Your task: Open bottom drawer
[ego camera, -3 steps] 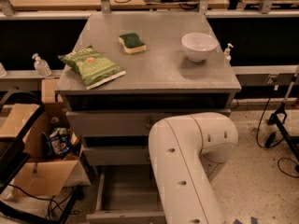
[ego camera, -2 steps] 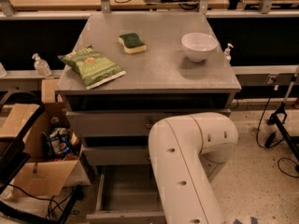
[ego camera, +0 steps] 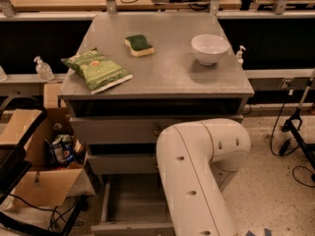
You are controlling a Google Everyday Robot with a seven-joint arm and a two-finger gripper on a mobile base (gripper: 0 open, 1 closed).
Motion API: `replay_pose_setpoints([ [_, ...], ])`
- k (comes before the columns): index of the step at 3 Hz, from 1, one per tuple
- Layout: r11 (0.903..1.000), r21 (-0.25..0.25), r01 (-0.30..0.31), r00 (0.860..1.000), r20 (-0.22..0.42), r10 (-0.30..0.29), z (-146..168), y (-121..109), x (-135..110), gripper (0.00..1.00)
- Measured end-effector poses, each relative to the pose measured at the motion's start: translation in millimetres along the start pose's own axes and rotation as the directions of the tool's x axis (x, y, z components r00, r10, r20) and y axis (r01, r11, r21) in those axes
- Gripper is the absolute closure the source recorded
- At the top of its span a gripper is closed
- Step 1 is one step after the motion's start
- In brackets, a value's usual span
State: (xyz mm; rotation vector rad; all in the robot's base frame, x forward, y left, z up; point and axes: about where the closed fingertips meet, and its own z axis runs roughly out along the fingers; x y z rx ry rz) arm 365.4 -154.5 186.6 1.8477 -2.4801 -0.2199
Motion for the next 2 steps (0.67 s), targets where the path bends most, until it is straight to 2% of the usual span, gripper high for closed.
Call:
replay_pose_setpoints([
  [1, 1.0, 0.0, 0.0, 1.0, 0.0, 0.0, 0.0, 0.0, 0.0, 0.04],
  [2, 1.0, 0.0, 0.0, 1.0, 0.0, 0.0, 0.0, 0.0, 0.0, 0.0],
])
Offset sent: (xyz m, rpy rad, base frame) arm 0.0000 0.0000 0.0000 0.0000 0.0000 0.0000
